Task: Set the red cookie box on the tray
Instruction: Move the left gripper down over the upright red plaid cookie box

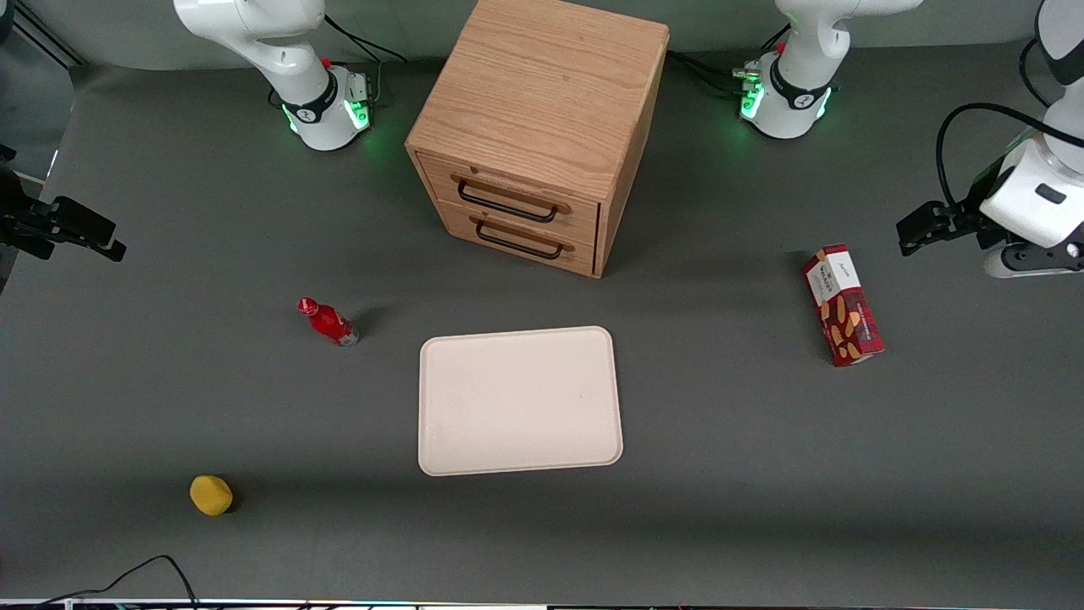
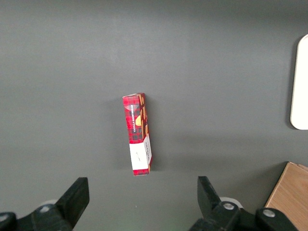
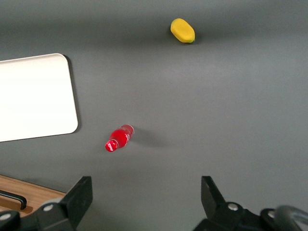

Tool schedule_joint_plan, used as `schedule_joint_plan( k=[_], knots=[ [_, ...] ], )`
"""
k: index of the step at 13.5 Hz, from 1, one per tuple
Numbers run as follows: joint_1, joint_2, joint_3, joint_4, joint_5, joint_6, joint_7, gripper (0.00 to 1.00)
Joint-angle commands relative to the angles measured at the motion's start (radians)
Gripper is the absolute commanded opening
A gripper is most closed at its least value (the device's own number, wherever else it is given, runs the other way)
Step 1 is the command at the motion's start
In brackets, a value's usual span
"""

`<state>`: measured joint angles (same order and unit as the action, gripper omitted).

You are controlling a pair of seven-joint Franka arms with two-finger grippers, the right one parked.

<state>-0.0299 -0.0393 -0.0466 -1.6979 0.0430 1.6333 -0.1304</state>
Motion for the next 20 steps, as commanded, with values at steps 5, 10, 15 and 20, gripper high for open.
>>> schedule_joint_plan(
  k=[5,10,15,20],
  knots=[
    [-0.012,0.021,0.034,0.049,-0.006,-0.076,0.110,1.00],
    [-0.002,0.022,0.040,0.069,-0.002,-0.203,0.170,1.00],
    [0.002,0.022,0.045,0.029,-0.070,-0.204,0.152,1.00],
    [0.021,-0.004,0.048,-0.256,-0.075,0.085,0.137,1.00]
  ],
)
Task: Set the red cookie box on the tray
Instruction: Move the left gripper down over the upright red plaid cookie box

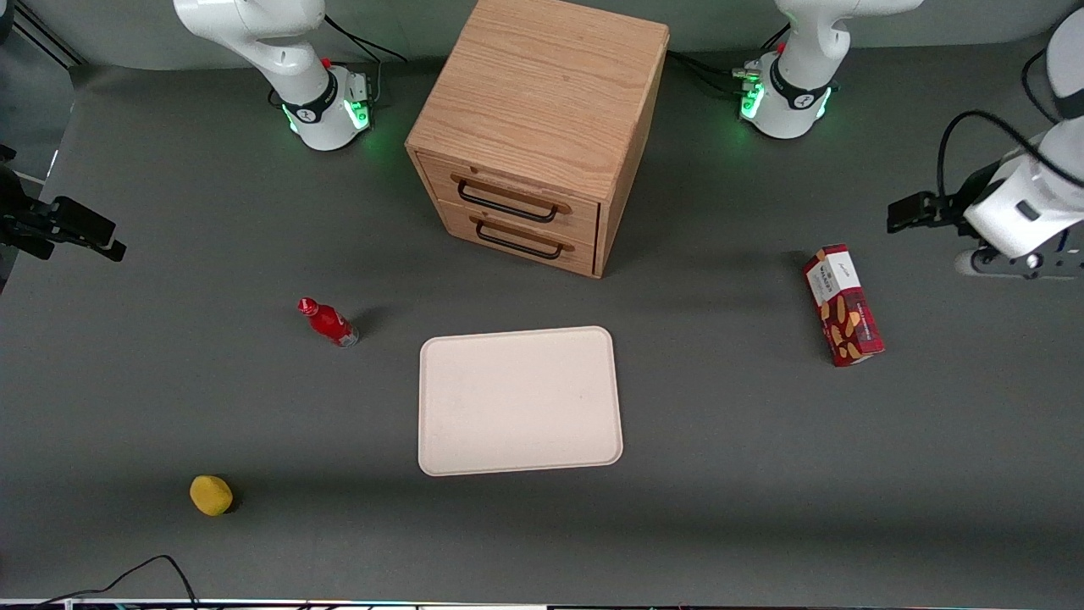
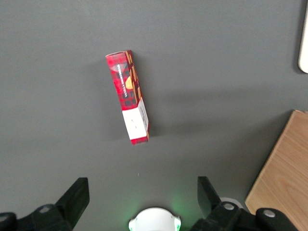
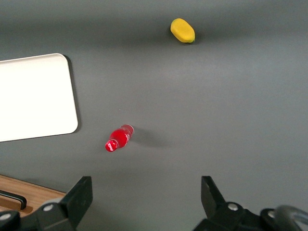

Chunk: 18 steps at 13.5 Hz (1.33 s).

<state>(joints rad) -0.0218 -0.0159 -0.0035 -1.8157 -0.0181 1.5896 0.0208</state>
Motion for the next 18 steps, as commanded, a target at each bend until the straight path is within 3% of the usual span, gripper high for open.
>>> schedule_joint_plan(
  k=[1,5,10,18],
  knots=[
    [0.019,-0.032,0.005,-0.224,-0.011,0.235,-0.015,1.00],
    [0.019,0.010,0.039,-0.387,-0.003,0.557,-0.015,1.00],
    [0.031,0.062,0.042,-0.539,-0.002,0.834,-0.004,1.00],
    [0.033,0.189,0.040,-0.576,-0.010,1.062,-0.010,0.99]
  ],
)
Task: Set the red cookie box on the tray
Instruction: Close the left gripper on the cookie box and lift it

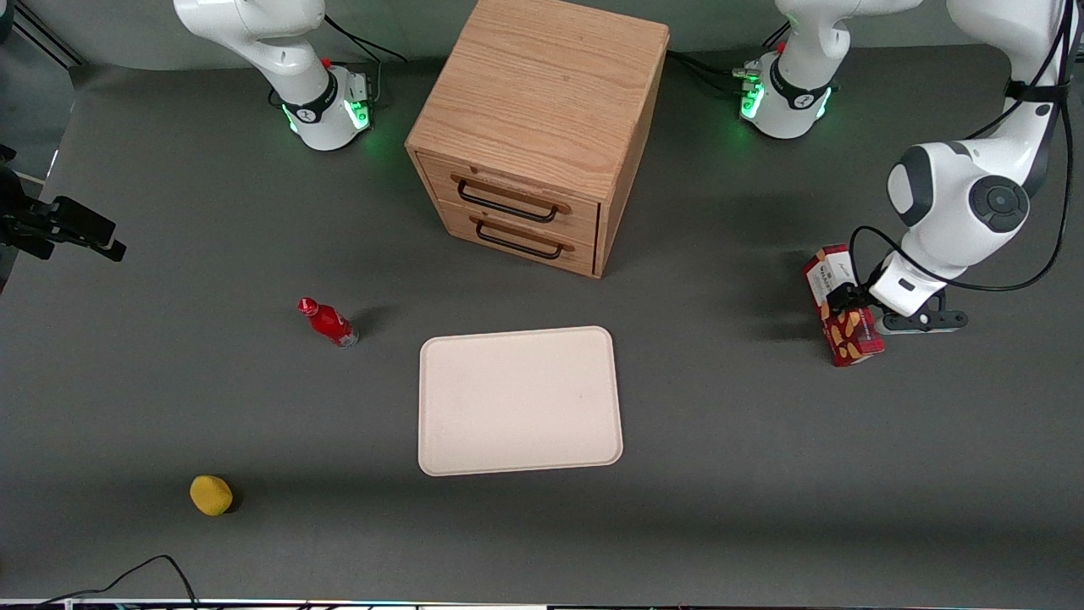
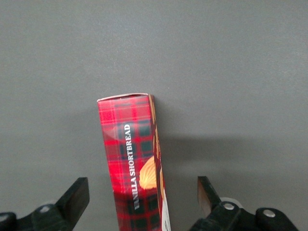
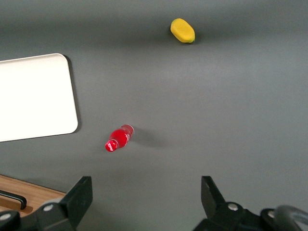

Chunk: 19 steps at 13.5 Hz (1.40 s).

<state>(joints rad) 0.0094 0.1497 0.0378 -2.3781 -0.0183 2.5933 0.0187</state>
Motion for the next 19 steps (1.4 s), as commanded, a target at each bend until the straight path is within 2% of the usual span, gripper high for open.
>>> schedule_joint_plan(
  k=[1,2,3,4,6,8,11,12,15,19],
  knots=[
    [0.001,0.033,-0.001,-0.024,-0.011,0.083,-0.009,0.97],
    [0.001,0.037,-0.001,-0.029,-0.012,0.094,-0.009,0.95],
    [0.001,0.036,-0.001,-0.035,-0.015,0.094,-0.011,0.84],
    [0.001,0.037,-0.001,-0.038,-0.015,0.099,-0.011,0.72],
    [0.001,0.040,-0.001,-0.039,-0.015,0.100,-0.011,0.39],
    [0.001,0.042,-0.001,-0.039,-0.017,0.099,-0.011,0.17],
    [0.000,0.005,-0.001,-0.038,-0.017,0.052,-0.013,0.15],
    [0.000,-0.030,-0.002,-0.030,-0.017,-0.020,-0.016,0.15],
    [-0.012,-0.168,-0.016,0.035,-0.015,-0.313,-0.057,0.16],
    [-0.011,-0.229,-0.077,0.291,-0.015,-0.794,-0.144,0.17]
  ],
)
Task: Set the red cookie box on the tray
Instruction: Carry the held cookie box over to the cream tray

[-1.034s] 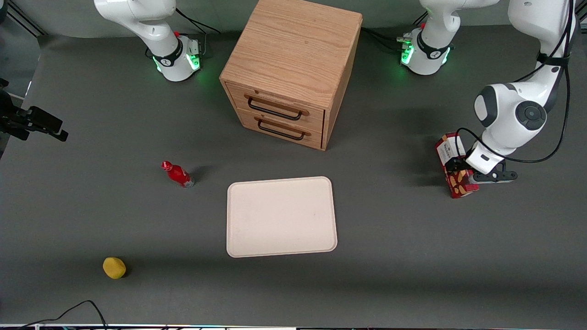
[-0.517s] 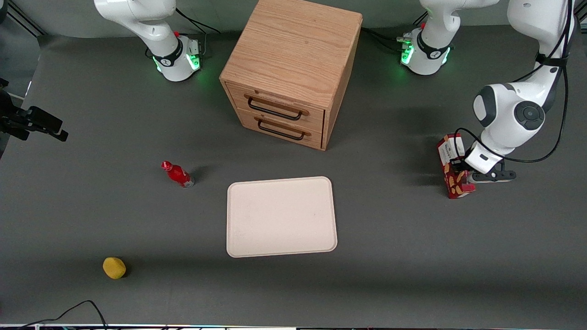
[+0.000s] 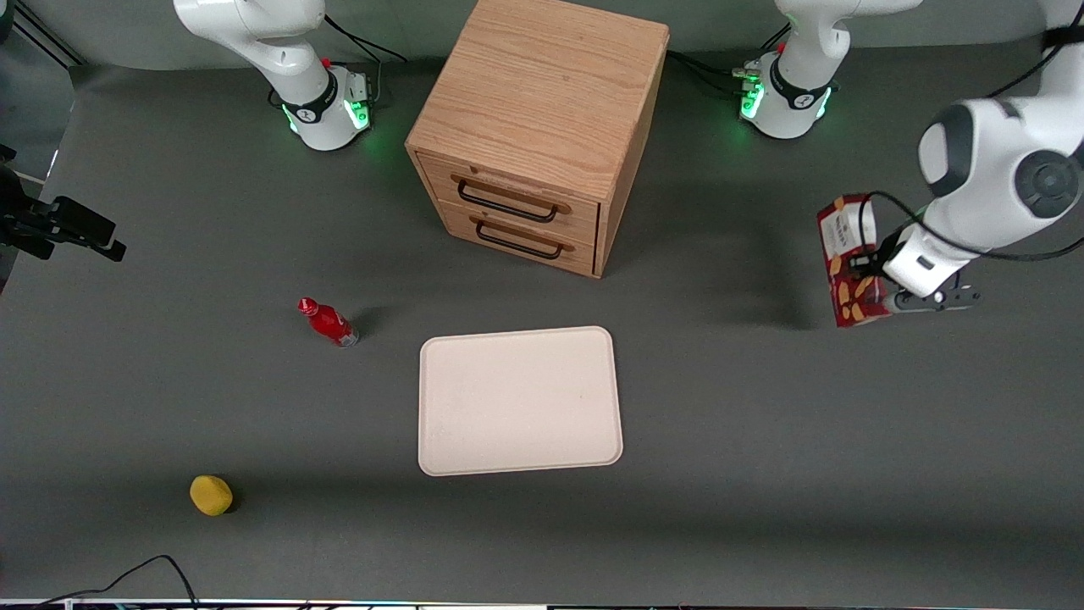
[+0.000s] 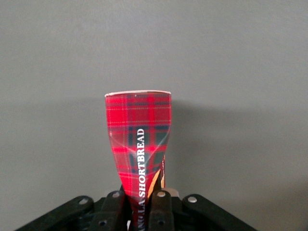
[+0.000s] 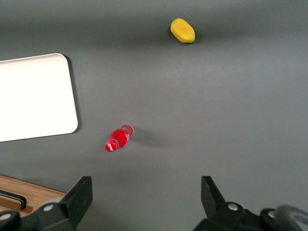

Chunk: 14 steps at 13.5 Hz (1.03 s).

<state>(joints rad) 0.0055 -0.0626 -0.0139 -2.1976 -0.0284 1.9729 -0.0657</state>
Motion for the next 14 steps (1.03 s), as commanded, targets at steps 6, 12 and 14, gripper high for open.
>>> schedule_joint_plan(
  k=[6,12,14],
  knots=[
    [-0.010,-0.013,-0.165,0.384,-0.019,-0.460,-0.215,0.18],
    [-0.015,0.217,-0.429,0.545,-0.071,-0.248,-0.713,0.17],
    [-0.038,0.355,-0.460,0.660,-0.050,-0.154,-0.869,0.17]
  ],
)
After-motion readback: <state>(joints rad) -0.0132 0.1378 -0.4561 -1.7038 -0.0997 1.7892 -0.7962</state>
